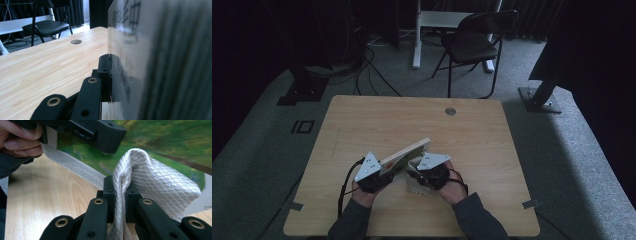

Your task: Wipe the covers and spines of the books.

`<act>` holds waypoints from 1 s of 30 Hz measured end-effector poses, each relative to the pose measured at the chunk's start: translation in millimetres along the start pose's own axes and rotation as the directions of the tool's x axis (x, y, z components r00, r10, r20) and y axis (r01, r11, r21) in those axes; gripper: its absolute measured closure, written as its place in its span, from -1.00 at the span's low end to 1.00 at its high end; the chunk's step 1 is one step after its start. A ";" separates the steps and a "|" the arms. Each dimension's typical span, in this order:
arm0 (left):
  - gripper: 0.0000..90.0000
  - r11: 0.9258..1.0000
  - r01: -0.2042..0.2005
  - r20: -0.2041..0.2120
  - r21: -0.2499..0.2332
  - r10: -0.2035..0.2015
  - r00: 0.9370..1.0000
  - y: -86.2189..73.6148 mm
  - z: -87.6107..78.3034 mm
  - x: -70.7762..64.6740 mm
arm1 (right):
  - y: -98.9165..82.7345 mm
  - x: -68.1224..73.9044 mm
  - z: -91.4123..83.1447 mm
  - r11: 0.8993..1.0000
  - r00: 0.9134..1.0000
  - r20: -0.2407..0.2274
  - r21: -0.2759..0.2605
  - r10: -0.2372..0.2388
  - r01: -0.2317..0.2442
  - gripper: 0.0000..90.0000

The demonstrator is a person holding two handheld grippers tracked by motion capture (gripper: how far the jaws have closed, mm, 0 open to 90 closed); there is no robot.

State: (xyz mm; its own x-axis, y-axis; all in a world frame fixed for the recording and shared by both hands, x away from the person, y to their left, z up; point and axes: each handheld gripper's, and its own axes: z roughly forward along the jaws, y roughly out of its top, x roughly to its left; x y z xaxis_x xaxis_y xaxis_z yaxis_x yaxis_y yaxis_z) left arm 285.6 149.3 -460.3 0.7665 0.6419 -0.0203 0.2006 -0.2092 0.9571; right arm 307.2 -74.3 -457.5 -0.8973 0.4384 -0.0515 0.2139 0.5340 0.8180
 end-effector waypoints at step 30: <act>0.74 0.999 0.038 -0.029 0.003 -0.038 0.999 -4.2 12.3 3.3 | 6.3 9.4 9.5 1.000 0.999 -0.036 -0.005 -0.021 0.021 0.86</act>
State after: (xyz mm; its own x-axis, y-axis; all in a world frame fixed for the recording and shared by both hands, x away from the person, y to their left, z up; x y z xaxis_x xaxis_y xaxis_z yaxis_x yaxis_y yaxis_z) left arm 294.8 143.2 -467.9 0.7402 0.6706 -0.0486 0.2320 -0.1869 0.9546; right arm 303.8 -60.0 -458.2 -0.9148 0.4011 -0.0480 0.1933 0.5390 0.8199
